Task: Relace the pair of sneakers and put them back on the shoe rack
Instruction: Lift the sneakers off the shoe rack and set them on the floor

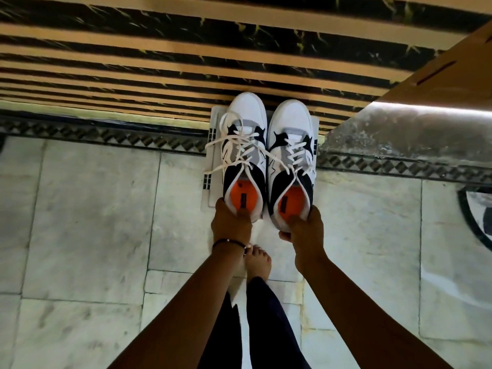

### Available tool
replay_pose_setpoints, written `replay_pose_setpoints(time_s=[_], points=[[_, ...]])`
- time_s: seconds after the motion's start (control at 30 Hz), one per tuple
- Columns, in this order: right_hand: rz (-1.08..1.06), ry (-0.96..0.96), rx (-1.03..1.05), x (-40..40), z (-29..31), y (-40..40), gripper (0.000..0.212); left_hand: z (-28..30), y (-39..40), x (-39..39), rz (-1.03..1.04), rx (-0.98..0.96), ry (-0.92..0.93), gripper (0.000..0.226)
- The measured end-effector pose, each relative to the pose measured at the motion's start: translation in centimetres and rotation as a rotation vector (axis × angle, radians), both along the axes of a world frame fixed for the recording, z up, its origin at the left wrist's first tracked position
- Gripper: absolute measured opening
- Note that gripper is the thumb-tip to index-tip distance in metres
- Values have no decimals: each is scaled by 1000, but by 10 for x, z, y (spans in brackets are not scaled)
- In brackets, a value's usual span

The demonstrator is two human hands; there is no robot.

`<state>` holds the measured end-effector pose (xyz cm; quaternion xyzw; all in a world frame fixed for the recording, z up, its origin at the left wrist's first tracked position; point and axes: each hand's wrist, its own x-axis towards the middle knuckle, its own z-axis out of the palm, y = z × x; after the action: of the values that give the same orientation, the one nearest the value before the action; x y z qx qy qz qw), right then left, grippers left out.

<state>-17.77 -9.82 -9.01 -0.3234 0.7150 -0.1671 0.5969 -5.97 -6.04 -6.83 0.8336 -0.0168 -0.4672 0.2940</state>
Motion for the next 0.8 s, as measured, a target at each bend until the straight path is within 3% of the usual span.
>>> replay_pose_setpoints(time_s=[0.17,0.43,0.67,0.8], points=[[-43,-47,-26,-15,13,23,28,4,35,-12,11,-25,-21,41],[-8,-23,-155,-48,34,147,34,25,159,-51,-20,-110,-102,42],[90,34,-183,-86,1,292,44,4,293,-96,-108,-46,-55,57],[163,110,-131,-109,-55,333,38,-48,333,-111,-123,9,-10,56]])
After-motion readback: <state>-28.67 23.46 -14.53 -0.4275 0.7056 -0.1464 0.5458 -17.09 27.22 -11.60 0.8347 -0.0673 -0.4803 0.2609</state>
